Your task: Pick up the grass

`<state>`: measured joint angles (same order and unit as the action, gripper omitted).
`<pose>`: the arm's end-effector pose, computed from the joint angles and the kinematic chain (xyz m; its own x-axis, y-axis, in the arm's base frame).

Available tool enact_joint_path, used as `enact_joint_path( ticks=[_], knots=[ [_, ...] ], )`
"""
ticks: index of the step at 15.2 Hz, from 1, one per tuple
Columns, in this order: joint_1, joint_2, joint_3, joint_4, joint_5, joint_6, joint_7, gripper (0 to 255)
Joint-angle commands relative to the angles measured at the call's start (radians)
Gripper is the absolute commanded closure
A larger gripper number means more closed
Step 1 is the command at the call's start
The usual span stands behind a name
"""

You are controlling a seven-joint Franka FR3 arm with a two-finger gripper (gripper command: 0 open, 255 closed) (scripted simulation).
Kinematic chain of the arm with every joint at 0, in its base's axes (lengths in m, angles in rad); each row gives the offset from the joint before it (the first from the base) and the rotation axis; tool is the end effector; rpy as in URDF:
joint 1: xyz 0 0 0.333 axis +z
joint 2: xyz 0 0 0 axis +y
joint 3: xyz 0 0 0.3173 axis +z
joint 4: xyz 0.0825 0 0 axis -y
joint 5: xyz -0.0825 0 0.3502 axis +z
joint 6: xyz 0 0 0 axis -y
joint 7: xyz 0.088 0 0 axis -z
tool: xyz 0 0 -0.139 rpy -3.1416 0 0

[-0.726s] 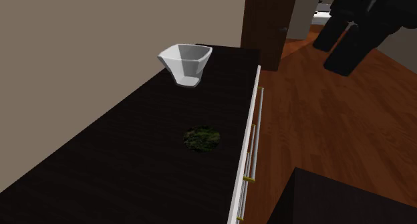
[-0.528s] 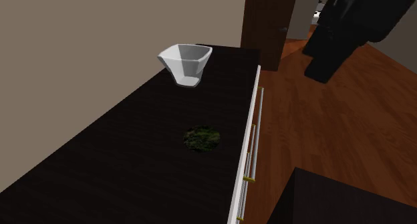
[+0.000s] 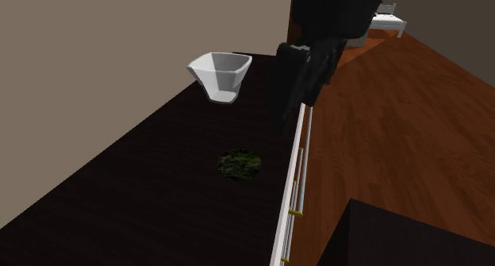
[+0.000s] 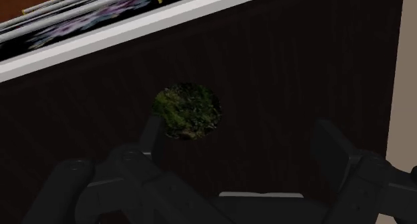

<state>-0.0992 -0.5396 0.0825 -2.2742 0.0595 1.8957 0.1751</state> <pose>0.3765 0.0046 0.5480 0.9647 -0.2137 0.1537 -0.2094 -0.9768 -0.0438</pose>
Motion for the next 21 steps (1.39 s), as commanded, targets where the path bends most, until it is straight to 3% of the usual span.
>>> enact_joint_path(
  ticks=[1,13,21],
  knots=[
    [-0.018,0.082,0.018,0.027,-0.010,0.033,0.058,0],
    [-0.100,0.523,0.046,0.195,-0.102,0.155,0.370,0],
    [-0.101,0.581,0.043,0.152,-0.115,0.249,0.392,0]
  ],
)
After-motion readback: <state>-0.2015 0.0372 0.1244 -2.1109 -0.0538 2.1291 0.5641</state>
